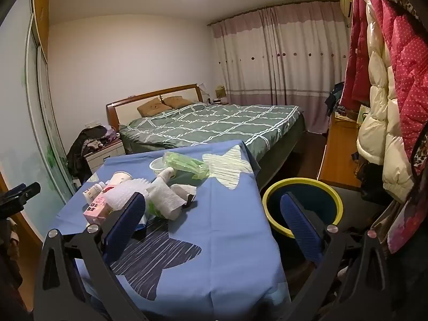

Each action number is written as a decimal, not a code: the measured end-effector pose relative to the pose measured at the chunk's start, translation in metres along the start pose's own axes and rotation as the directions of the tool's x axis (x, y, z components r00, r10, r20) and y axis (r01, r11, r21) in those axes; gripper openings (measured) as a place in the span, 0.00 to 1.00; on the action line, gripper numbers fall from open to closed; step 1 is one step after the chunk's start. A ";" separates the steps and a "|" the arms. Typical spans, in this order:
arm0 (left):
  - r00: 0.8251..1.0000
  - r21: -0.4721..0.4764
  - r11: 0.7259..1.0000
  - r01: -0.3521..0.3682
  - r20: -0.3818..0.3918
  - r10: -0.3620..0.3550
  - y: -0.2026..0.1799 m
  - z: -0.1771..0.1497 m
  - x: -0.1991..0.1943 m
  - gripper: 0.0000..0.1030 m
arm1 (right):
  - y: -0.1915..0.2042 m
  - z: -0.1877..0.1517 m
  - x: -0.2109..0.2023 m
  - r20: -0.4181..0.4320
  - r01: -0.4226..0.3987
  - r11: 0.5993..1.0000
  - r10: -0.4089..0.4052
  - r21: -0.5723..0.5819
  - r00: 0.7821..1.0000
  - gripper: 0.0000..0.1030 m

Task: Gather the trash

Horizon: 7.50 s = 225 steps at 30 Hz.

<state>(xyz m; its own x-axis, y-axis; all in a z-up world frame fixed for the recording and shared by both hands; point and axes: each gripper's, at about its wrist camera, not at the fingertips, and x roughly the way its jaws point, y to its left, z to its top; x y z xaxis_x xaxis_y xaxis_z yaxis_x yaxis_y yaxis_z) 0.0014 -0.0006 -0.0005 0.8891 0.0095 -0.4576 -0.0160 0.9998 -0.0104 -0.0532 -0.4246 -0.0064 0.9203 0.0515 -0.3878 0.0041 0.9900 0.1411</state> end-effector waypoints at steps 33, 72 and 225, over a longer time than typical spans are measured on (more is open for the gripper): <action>1.000 0.015 1.000 0.018 0.019 -0.018 -0.011 -0.002 0.005 0.96 | -0.010 -0.003 0.017 -0.054 0.003 0.999 -0.001 0.041 0.999 0.94; 1.000 0.032 0.999 0.031 0.002 -0.031 -0.018 -0.007 0.011 0.96 | -0.010 -0.005 0.022 -0.066 0.005 0.999 -0.002 0.050 0.998 0.94; 0.924 0.122 0.985 0.121 -0.376 -0.067 0.071 0.000 0.291 0.74 | -0.100 -0.004 0.204 -0.330 0.081 0.975 -0.008 0.208 0.944 0.46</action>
<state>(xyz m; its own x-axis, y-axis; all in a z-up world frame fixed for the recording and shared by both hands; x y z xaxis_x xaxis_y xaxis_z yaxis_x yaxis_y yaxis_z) 0.2591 0.0733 -0.1348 0.6507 -0.0648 -0.7565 0.1477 0.9881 0.0425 0.1325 -0.5130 -0.1037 0.7398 0.0838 -0.6675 0.1601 0.9418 0.2957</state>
